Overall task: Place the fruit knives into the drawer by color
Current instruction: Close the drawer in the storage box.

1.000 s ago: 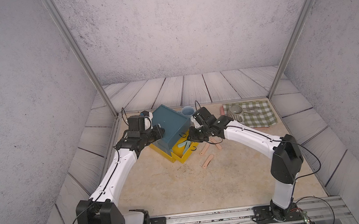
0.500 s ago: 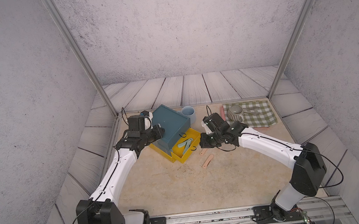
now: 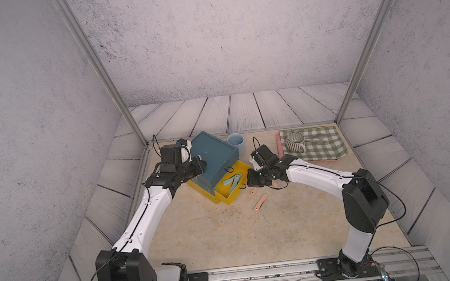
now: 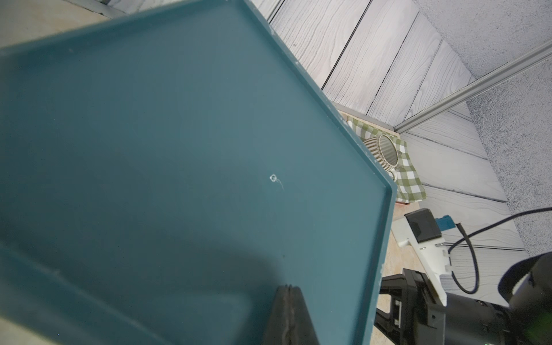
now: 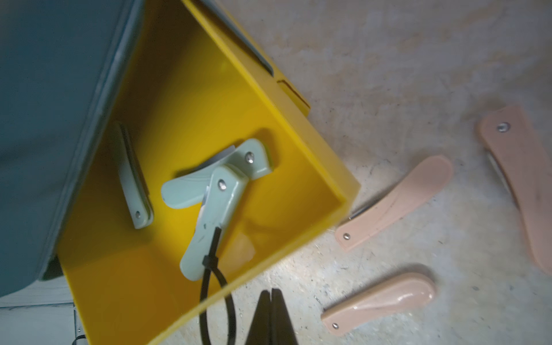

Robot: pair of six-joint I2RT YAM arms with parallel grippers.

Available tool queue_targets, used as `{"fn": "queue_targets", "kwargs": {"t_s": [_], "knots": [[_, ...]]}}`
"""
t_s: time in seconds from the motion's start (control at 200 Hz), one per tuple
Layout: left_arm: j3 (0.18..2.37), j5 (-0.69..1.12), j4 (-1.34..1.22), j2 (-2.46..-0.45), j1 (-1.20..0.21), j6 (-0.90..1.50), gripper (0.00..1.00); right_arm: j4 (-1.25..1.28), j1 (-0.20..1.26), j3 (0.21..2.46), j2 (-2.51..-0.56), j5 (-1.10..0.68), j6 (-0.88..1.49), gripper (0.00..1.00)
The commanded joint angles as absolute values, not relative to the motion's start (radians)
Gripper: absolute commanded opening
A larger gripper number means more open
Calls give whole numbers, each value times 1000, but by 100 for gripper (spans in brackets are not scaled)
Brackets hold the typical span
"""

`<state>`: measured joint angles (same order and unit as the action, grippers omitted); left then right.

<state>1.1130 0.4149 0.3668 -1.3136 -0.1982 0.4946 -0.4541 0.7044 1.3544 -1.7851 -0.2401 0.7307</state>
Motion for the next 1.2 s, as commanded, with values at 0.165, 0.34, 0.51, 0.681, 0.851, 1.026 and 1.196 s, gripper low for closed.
{"fn": "queue_targets", "kwargs": {"t_s": [0.165, 0.34, 0.51, 0.681, 0.851, 1.026, 1.196], "knots": [[1083, 390, 489, -1361, -189, 486, 0, -297, 701, 1377, -1826, -344, 761, 0], [1083, 391, 486, -1365, -189, 486, 0, -215, 700, 1382, -1854, -391, 789, 0], [1083, 391, 488, -1367, -189, 486, 0, -178, 700, 1419, -1907, -431, 811, 0], [1082, 391, 487, -1370, -189, 486, 0, -130, 700, 1439, -1943, -432, 829, 0], [1081, 390, 488, -1374, -191, 485, 0, -81, 699, 1454, -1974, -450, 849, 0], [1081, 391, 489, -1376, -192, 486, 0, 8, 700, 1437, -1993, -481, 894, 2], [1083, 391, 489, -1378, -190, 486, 0, 113, 701, 1407, -2011, -512, 956, 2]]}}
